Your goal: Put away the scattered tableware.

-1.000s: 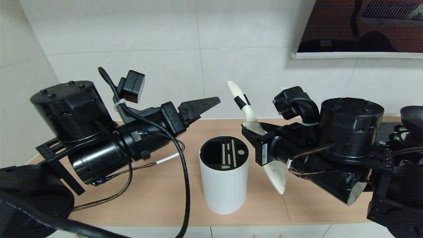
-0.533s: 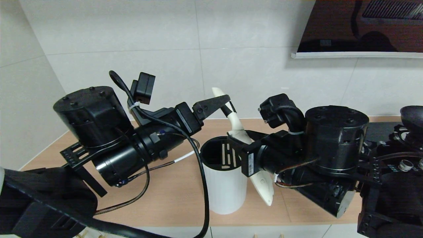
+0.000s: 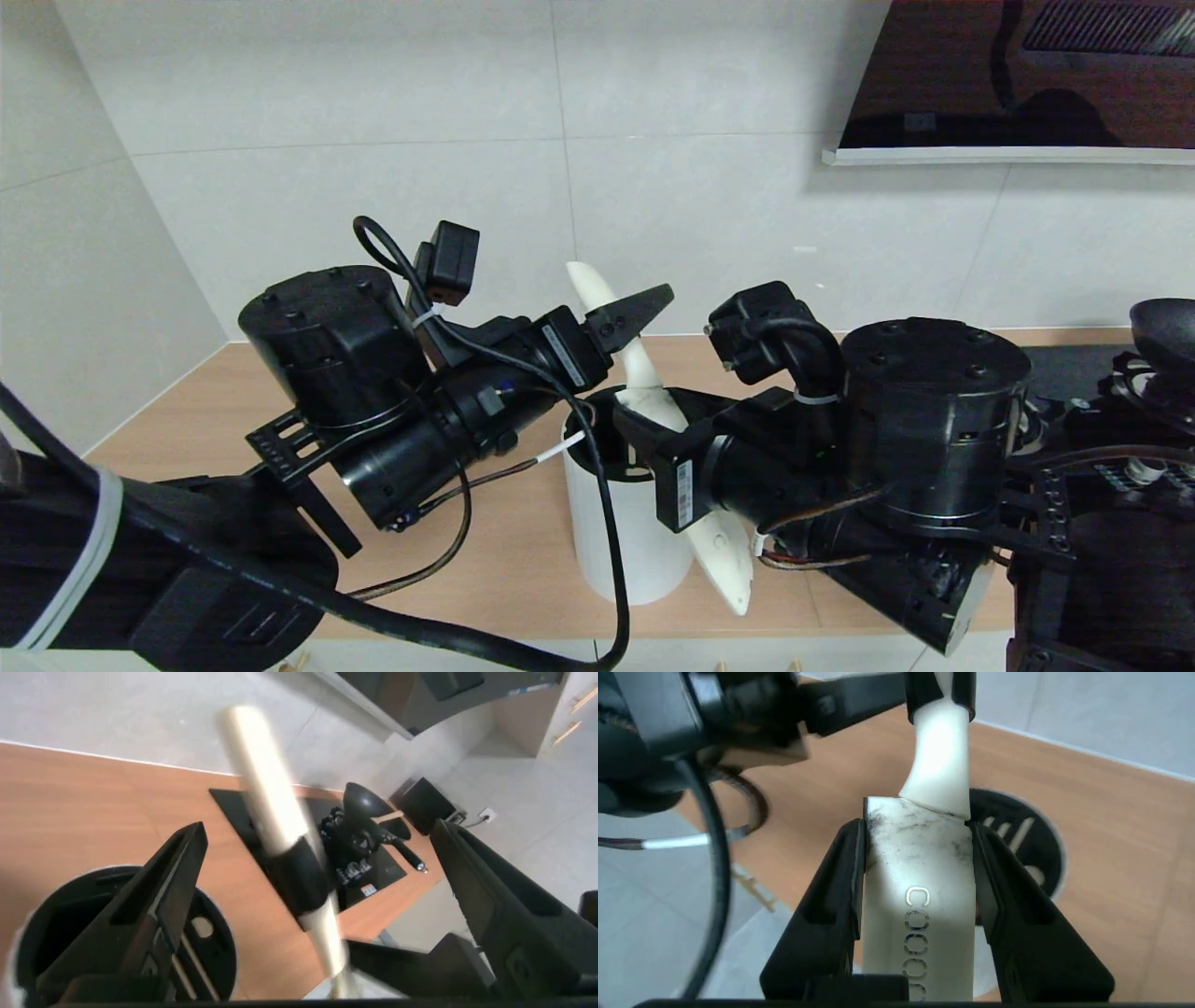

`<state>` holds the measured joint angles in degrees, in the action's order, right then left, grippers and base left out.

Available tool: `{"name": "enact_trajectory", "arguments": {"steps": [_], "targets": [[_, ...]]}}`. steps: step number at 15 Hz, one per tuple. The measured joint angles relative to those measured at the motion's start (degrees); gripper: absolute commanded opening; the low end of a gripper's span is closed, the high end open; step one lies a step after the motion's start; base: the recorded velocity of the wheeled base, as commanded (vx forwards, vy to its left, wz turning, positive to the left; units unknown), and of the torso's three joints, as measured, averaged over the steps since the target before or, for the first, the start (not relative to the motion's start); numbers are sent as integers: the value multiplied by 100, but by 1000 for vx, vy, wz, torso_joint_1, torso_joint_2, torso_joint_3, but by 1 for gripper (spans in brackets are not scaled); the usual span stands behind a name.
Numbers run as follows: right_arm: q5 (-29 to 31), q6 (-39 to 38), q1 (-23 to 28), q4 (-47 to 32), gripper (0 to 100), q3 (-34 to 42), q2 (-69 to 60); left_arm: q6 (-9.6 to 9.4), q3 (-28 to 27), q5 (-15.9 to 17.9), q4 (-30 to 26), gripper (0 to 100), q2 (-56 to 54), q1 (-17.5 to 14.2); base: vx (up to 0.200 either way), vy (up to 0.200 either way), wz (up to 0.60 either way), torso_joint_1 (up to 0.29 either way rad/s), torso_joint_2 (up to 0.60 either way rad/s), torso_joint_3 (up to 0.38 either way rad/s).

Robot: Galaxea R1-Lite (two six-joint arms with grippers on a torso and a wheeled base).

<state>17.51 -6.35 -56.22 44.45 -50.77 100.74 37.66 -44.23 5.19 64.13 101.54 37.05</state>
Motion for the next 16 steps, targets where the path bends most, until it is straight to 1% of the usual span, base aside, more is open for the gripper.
{"name": "enact_trajectory", "arguments": {"steps": [11, 12, 16], "targets": [[-2, -2, 24, 16, 0, 0, 24, 11, 35, 11, 10, 100, 54, 27, 0, 0, 0, 0, 0, 0], [-2, -5, 24, 20, 0, 1, 24, 11, 43, 17, 10, 0, 56, 38, 0, 0, 0, 0, 0, 0], [0, -7, 22, 35, 0, 15, 22, 11, 57, 68, 0, 0, 59, 52, 0, 0, 0, 0, 0, 0]]}}
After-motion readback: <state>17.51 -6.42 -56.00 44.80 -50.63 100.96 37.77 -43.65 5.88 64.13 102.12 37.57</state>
